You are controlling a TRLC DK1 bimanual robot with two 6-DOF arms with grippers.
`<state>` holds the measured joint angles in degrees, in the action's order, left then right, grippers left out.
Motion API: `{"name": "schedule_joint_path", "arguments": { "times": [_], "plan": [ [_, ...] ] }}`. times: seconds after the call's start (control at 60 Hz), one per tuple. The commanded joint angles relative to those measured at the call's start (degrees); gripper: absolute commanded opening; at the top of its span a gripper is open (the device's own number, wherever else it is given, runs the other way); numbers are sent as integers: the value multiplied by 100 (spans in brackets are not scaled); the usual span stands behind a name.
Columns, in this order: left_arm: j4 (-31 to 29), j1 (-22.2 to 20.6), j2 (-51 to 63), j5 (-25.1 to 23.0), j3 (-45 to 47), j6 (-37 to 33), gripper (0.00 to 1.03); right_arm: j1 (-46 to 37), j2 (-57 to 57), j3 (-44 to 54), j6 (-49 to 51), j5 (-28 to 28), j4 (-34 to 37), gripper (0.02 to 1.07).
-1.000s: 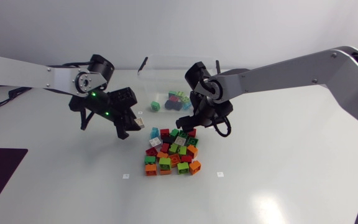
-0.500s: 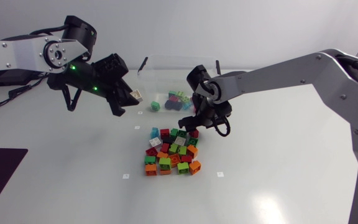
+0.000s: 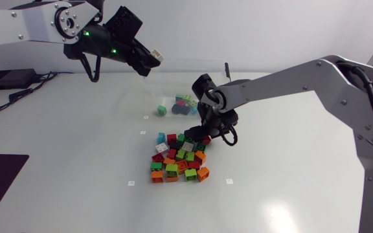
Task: Place the duplo bricks in the container
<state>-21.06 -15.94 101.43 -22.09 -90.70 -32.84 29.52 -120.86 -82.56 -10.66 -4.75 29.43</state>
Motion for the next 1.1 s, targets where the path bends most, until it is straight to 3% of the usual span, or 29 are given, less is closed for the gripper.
{"name": "schedule_joint_path", "arguments": {
  "times": [0.0, 0.15, 0.333, 0.65, 0.683, 0.75, 0.867, 0.917, 1.083],
  "plan": [
    [84, -58, 369, -33, -387, 366, 22, 28, -157, -32, 55, 10, 1, 66],
    [93, -119, 782, -33, -827, 559, 22, 54, -201, -111, 143, 10, -16, 64],
    [102, -163, 1204, 3, -1328, 726, 22, 28, -280, -260, 204, 10, -25, 43],
    [67, -163, 2180, 231, -2409, 1236, 24, 37, 519, 408, 222, 10, -254, 37],
    [58, -172, 2241, 275, -2471, 1254, 27, 37, 616, 461, 231, 10, -254, 37],
    [32, -181, 2408, 310, -2637, 1333, 46, 28, 915, 601, 248, 1, -254, 37],
    [-3, -216, 2470, 407, -2629, 1342, 93, -25, 1451, 751, 310, 1, -192, 37],
    [-12, -216, 2443, 424, -2550, 1342, 99, -51, 1600, 742, 318, 10, -139, 37],
    [-12, -199, 1925, 565, -1864, 1315, 99, -192, 2022, 513, 371, 27, -25, 37]
  ]
}}
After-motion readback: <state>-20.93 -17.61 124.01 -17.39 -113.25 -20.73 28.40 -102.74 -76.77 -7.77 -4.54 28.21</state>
